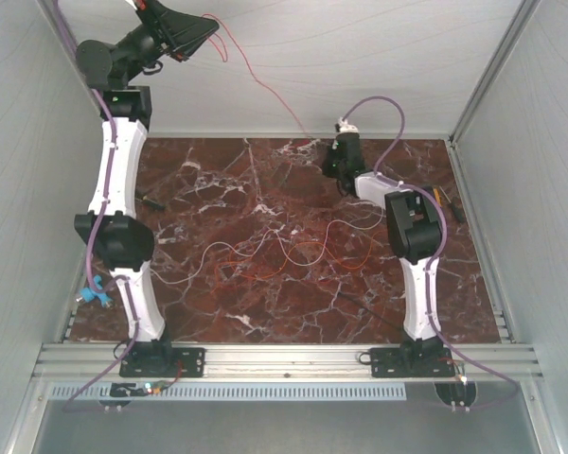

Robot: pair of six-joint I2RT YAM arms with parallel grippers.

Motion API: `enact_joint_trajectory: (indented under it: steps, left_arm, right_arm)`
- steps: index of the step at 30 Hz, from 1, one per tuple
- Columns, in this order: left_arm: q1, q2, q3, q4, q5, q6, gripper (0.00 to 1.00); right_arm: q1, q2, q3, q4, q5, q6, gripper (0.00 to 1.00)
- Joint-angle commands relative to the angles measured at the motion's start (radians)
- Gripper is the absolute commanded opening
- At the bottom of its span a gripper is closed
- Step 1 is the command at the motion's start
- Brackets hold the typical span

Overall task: Zip-tie the wires
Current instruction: Pick up the cable at the center of the board.

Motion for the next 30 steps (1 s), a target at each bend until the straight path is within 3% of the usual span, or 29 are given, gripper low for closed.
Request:
enact_joint_trajectory:
  steps: [1,10,17,21,28,30]
  left_arm:
    - [0.046,-0.012,0.054,0.066,0.008,-0.019,0.00]
    - [0.188,-0.041,0.072,0.091,-0.010,-0.057,0.00]
    - [0.192,-0.095,-0.046,0.133,0.005,-0.059,0.00]
    - [0.185,-0.122,-0.104,0.140,0.012,-0.039,0.00]
    - [0.169,-0.143,-0.160,0.149,0.007,-0.019,0.00]
    - [0.160,-0.144,-0.167,0.150,0.001,-0.012,0.00]
  right_arm:
    - [-0.064,0.016,0.020,-0.200,0.089,0.097,0.00]
    - [-0.096,0.041,0.038,-0.300,0.065,0.163,0.00]
    - [-0.097,0.039,0.069,-0.273,-0.032,0.154,0.03]
    - [-0.094,0.039,0.144,-0.330,-0.084,0.179,0.43]
    - [-0.079,-0.005,0.236,-0.444,-0.117,0.182,0.81]
    - [-0.079,-0.021,0.264,-0.493,-0.101,0.186,0.97]
